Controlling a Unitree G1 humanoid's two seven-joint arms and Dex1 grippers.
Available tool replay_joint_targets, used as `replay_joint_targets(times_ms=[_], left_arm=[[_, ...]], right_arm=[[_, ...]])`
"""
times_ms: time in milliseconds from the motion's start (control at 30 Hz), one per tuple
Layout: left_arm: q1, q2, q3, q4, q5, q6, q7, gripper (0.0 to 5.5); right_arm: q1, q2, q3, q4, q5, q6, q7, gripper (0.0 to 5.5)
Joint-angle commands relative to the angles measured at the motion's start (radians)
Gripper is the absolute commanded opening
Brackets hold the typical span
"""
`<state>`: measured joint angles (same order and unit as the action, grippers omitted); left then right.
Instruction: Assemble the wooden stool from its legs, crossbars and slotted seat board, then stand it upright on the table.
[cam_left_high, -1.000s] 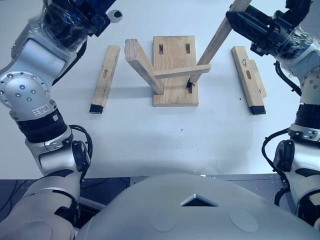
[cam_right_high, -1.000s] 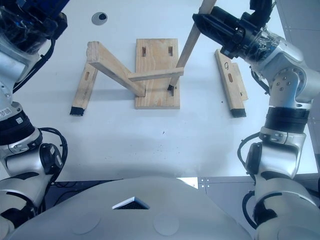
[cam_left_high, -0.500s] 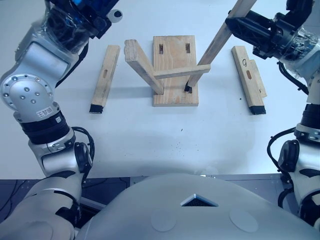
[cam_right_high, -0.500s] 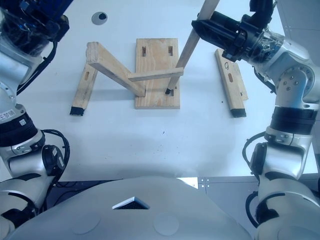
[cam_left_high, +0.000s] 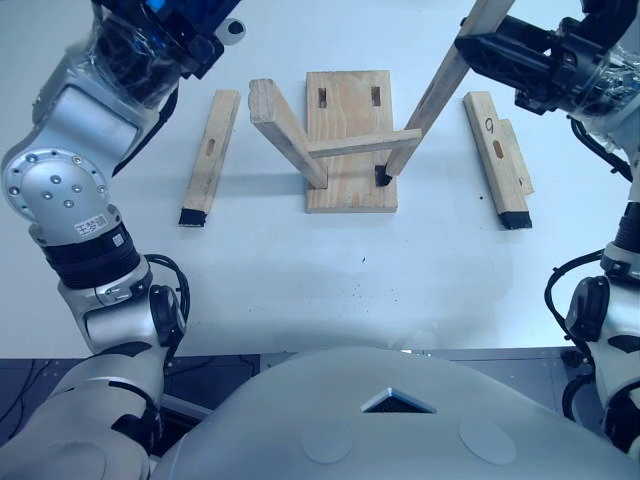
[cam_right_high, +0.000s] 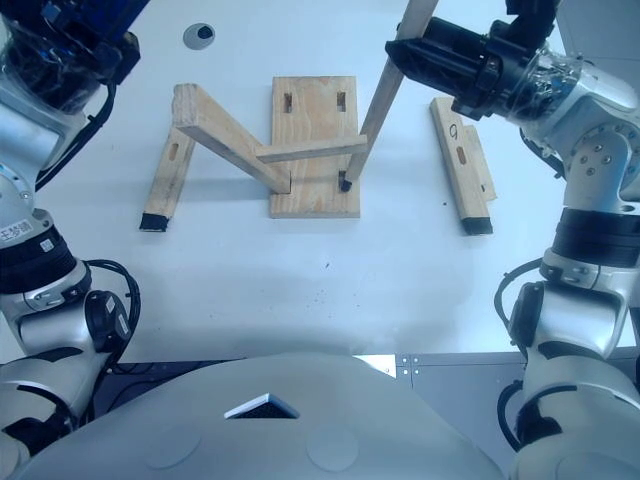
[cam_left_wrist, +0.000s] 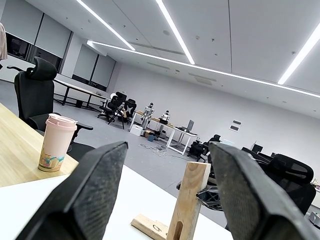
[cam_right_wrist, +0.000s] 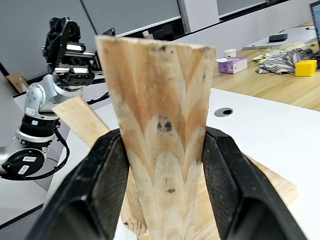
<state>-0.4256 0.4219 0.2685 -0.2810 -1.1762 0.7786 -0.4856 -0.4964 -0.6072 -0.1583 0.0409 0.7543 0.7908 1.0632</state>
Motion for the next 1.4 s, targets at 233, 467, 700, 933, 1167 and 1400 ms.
replay_joint_targets(times_ms=[233,467,700,933,1167,1400], left_arm=[[0.006,-0.005,-0.009,0.000,0.014,-0.001,0.005,2.99],[0.000,-0.007,-0.011,0.010,0.011,-0.002,0.003,2.99],[-0.008,-0.008,-0.011,0.022,0.009,-0.002,-0.002,2.99],[-0.005,-0.009,-0.011,0.021,0.010,-0.004,-0.003,2.99],[-0.001,-0.013,-0.017,0.018,0.016,-0.007,-0.002,2.99],[0.002,-0.009,-0.009,0.011,0.007,-0.003,-0.001,2.99]], right_arm=[[-0.029,0.008,-0.021,0.019,0.006,-0.005,-0.016,2.06],[-0.032,0.022,-0.020,0.039,0.009,-0.007,-0.023,2.06],[-0.024,0.043,-0.026,0.037,0.022,-0.007,-0.026,2.06],[-0.004,0.023,0.017,0.068,-0.059,-0.054,0.003,2.06],[-0.005,-0.004,0.058,0.083,-0.117,-0.101,0.047,2.06],[-0.018,-0.124,0.202,0.135,-0.265,-0.245,0.179,2.06]])
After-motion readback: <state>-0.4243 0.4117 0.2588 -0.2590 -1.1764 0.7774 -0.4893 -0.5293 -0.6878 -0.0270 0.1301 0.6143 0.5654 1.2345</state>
